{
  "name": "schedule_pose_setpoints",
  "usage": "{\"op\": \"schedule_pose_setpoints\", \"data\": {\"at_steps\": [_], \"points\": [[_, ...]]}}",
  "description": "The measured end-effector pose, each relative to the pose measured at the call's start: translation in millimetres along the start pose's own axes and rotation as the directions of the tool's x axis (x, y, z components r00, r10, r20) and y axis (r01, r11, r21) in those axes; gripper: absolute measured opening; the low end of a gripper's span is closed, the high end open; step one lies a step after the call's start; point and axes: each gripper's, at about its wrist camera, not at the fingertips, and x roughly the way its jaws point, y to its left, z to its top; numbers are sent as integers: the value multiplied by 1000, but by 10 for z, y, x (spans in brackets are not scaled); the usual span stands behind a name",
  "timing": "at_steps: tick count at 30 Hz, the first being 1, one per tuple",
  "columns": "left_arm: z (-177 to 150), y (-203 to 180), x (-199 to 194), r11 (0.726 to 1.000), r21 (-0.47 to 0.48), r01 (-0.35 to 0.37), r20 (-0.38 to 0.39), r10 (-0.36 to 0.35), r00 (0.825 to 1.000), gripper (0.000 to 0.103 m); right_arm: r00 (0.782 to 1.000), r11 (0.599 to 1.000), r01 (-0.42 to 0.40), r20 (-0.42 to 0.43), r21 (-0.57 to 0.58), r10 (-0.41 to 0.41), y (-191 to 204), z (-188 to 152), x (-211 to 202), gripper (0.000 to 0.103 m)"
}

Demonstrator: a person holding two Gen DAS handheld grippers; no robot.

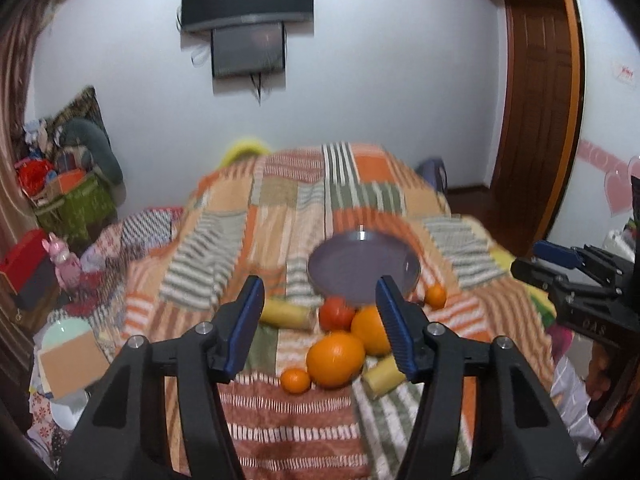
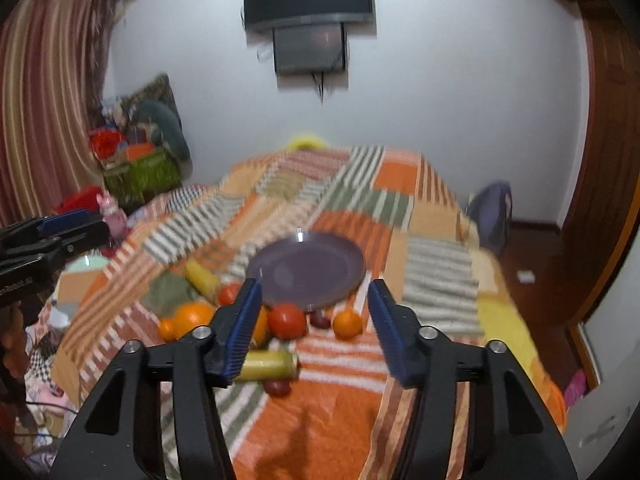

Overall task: Organize fruits
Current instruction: 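Grasp the large orange with the left tool while the right tool grasps the stickered orange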

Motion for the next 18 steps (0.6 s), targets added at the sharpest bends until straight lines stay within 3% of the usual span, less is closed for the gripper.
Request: {"op": "schedule_pose_setpoints", "data": {"at_steps": [7, 12, 18], "points": [[-286, 71, 430, 999, -21, 30, -155, -33, 987, 58, 987, 999, -35, -154, 16, 37, -98, -152, 348, 48], [-425, 49, 688, 998, -27, 61, -228, -66, 971, 58, 979, 998, -64, -191, 27, 68, -71, -183, 516, 48], [-537, -9, 1052, 993, -44, 106, -325, -114, 939, 58, 968, 994, -105, -225, 17, 106, 1, -175, 696, 48]]}}
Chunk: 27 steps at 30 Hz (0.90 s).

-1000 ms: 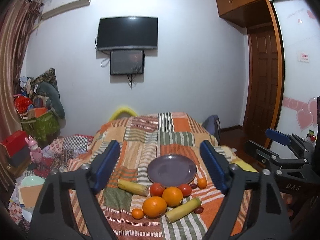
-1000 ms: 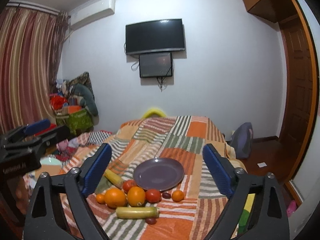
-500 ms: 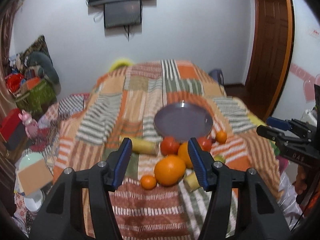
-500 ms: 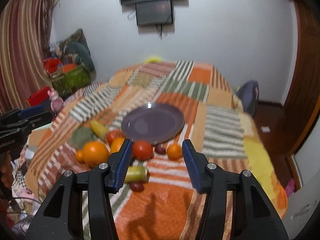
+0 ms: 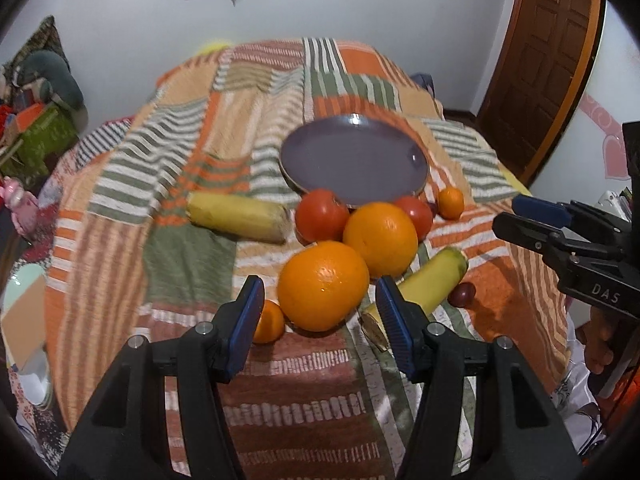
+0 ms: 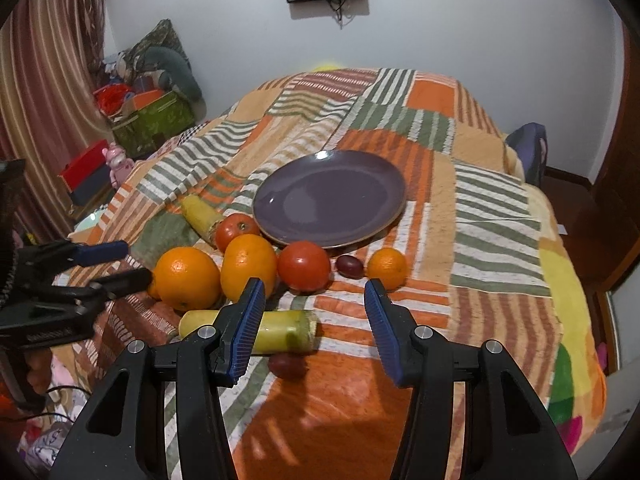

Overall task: Organize fruits
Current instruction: 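Grasp the large orange with the left tool while the right tool grasps the stickered orange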

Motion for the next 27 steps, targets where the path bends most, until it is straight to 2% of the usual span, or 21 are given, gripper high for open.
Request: {"op": "schedule_pose_setpoints", "data": {"at_steps": [8, 21, 27], "points": [[31, 15, 324, 1000, -12, 23, -63, -23, 998, 58, 998, 999, -45, -53, -5, 45, 105, 42, 216, 48], [135, 104, 535, 1000, -18, 20, -53, -21, 998, 66, 985, 994, -112, -132, 0, 110, 207, 53, 545, 48], [146, 144, 625, 999, -19, 28, -53, -29, 998, 68, 983, 994, -108, -152, -4, 107, 244, 42, 635, 48]]}}
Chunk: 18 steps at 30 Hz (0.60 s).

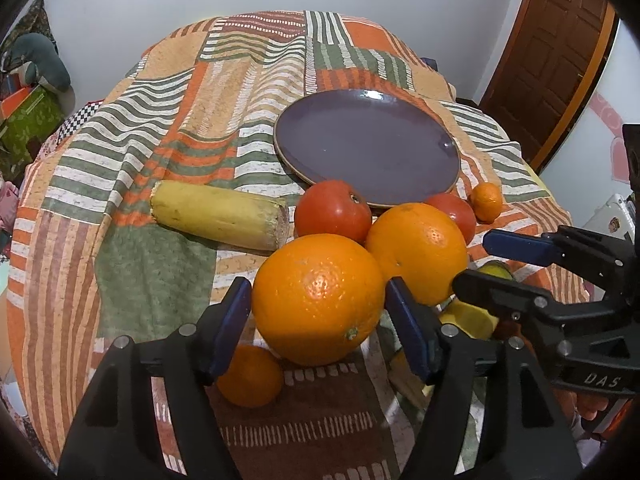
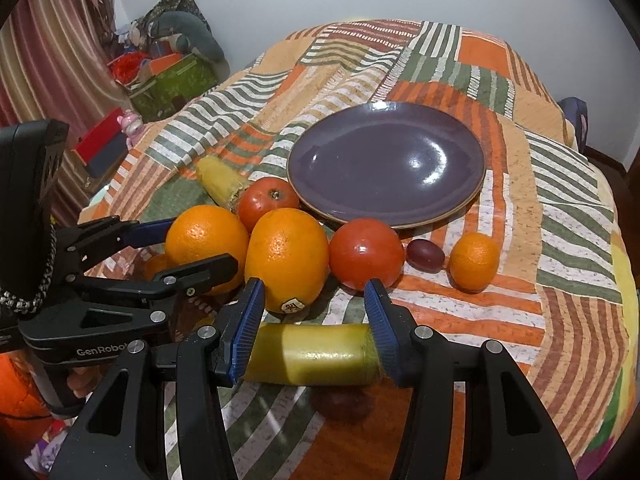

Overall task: Organize fruits
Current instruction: 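Grasp the large orange with the left tool while the right tool grasps the stickered orange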

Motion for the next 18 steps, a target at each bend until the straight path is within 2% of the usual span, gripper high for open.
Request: {"op": "schedule_pose_setpoints", "data": {"at_steps": [10, 18], "points": [[11, 139, 7, 997, -46, 54, 3, -54, 999, 68, 999, 1000, -21, -34, -2, 21, 82, 15, 101, 48], [-3, 387, -328, 993, -109, 41, 80, -33, 996, 68, 998, 1000, -27, -55, -3, 27, 160, 53, 240, 51]]}}
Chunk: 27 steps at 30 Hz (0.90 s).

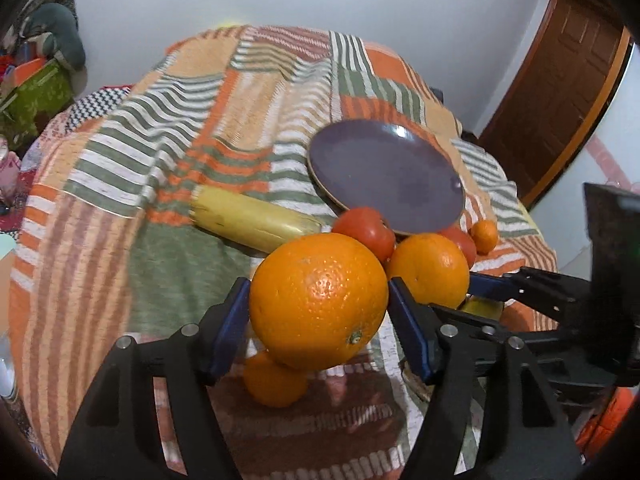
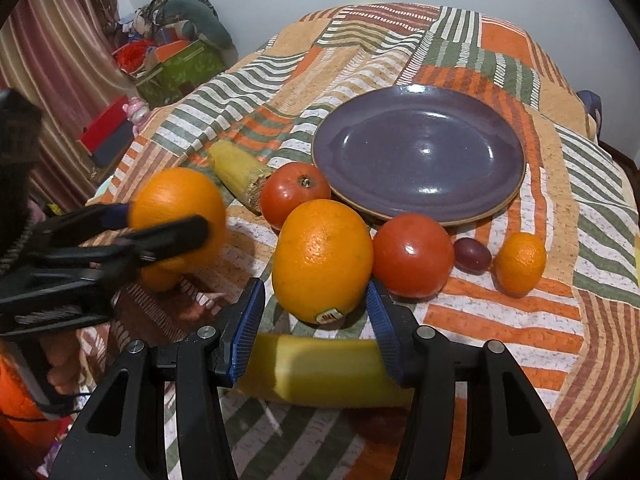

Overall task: Organize fruits
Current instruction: 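Grasp the large orange with the left tool while the right tool grasps the stickered orange, then carry both oranges onto the purple plate and open both tools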

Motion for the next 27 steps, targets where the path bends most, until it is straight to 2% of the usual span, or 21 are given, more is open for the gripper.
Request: {"op": "schedule_pose_setpoints", "data": {"at_steps": [9, 12, 17, 21, 27], "points": [[-38, 75, -141, 1000, -16, -2, 22, 2, 1000, 68, 1000, 999, 27, -1, 30, -27, 38, 40, 34, 54], [-56, 66, -150, 1000, -21, 2, 17, -1, 1000, 68, 999, 998, 36, 15, 52, -37, 27, 46, 31, 47], [-69, 21, -220, 1000, -14, -7, 25, 8, 1000, 68, 999, 998, 30, 34, 56, -32, 31, 34, -15, 46], [-39, -32, -315, 1000, -6, -16, 43, 16, 999, 68, 995, 998, 62, 81, 7, -62, 113, 13, -171, 46], [42, -151, -438, 1000, 9, -20, 74, 19, 997, 68, 983, 997, 76, 168, 4, -75, 84, 63, -455, 46]]}}
